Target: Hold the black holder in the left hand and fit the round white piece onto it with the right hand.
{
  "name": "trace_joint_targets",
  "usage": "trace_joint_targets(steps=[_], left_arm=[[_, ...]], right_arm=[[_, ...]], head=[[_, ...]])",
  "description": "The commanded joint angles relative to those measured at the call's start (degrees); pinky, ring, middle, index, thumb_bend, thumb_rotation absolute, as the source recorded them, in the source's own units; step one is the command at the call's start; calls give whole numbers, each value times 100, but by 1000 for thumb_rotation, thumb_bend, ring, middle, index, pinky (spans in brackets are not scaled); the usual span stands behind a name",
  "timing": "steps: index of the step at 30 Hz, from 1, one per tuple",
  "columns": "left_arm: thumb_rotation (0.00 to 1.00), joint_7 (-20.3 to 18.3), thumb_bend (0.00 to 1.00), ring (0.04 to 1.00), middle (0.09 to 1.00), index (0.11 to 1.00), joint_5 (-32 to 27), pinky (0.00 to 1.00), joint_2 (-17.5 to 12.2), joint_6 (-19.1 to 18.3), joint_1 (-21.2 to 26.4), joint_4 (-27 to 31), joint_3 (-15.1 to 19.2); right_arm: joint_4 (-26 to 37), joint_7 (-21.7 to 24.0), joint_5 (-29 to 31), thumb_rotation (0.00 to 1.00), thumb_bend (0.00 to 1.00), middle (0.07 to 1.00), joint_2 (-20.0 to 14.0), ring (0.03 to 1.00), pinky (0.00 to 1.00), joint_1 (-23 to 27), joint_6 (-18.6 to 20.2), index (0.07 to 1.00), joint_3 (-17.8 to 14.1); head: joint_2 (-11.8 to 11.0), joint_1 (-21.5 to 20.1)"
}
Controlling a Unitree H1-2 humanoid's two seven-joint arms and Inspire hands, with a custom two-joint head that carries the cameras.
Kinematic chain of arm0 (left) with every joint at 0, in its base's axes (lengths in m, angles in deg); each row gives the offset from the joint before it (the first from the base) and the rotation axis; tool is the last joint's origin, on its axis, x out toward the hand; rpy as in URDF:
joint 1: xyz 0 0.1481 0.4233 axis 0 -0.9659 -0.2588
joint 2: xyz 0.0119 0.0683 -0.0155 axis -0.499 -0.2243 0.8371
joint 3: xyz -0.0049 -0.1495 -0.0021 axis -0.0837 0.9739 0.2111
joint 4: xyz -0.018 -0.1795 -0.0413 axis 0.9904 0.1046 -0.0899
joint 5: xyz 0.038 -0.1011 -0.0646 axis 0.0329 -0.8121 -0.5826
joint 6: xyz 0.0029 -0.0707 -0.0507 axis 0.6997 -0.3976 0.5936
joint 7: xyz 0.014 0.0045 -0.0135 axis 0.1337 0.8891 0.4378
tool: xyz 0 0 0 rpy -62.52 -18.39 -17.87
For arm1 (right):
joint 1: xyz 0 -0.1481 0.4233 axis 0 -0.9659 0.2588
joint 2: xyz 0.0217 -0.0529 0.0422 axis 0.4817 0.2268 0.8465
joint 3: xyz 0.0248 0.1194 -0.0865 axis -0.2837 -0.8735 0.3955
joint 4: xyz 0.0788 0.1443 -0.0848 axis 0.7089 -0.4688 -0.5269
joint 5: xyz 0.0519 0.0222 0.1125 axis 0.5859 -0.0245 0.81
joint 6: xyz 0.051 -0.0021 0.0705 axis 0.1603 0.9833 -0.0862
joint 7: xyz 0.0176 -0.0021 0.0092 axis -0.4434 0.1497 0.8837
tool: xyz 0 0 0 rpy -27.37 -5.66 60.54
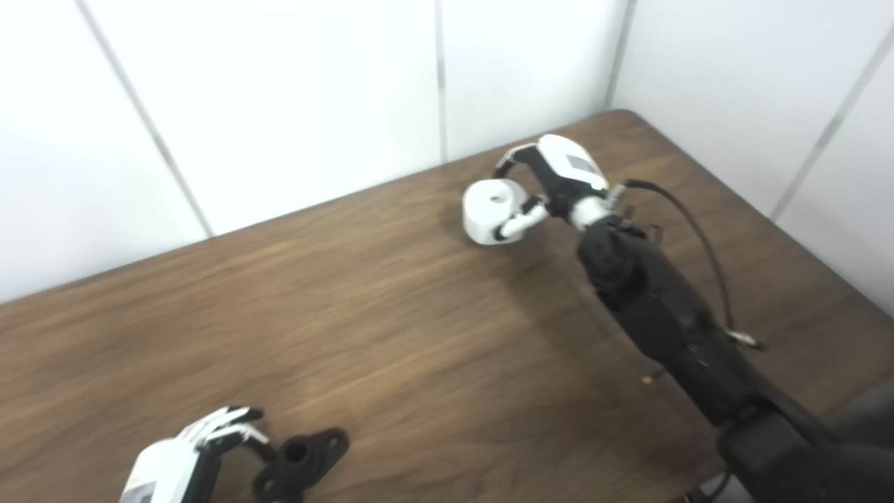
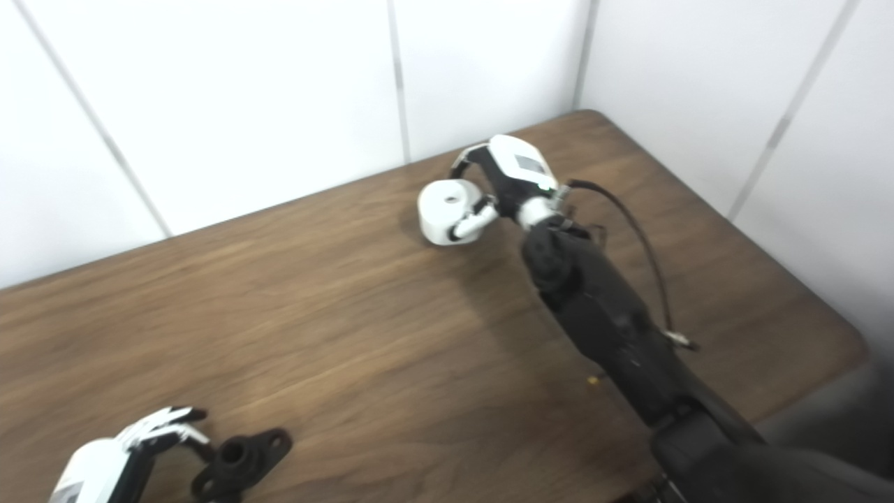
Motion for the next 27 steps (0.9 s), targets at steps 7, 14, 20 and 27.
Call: trace_joint_targets(steps=[7, 14, 20, 27], left_arm=[[46, -253, 520, 864, 808, 487, 577, 843, 340, -359, -53, -1, -401], [47, -280, 520, 889, 829, 488, 790, 886, 528, -572, -12, -33, -563], [48, -331, 520, 891, 823, 488, 868, 899, 543, -692, 26, 19, -646], [48, -313, 520, 887, 818, 488, 817, 895, 511, -687, 42, 42, -638]], right_arm=[[1156, 388, 185, 134, 523, 781, -326, 882, 787, -269, -343, 485, -80], [1959, 831, 231, 132, 522, 783, -164, 893, 806, -503, -149, 485, 10], [2504, 1152, 127, 133, 523, 783, 43, 900, 819, -581, -4, 484, 125], [3052, 1501, -68, 135, 524, 780, 330, 903, 833, -660, 173, 484, 275]], head=[[203, 1299], [268, 1670], [334, 1732], [428, 1616]])
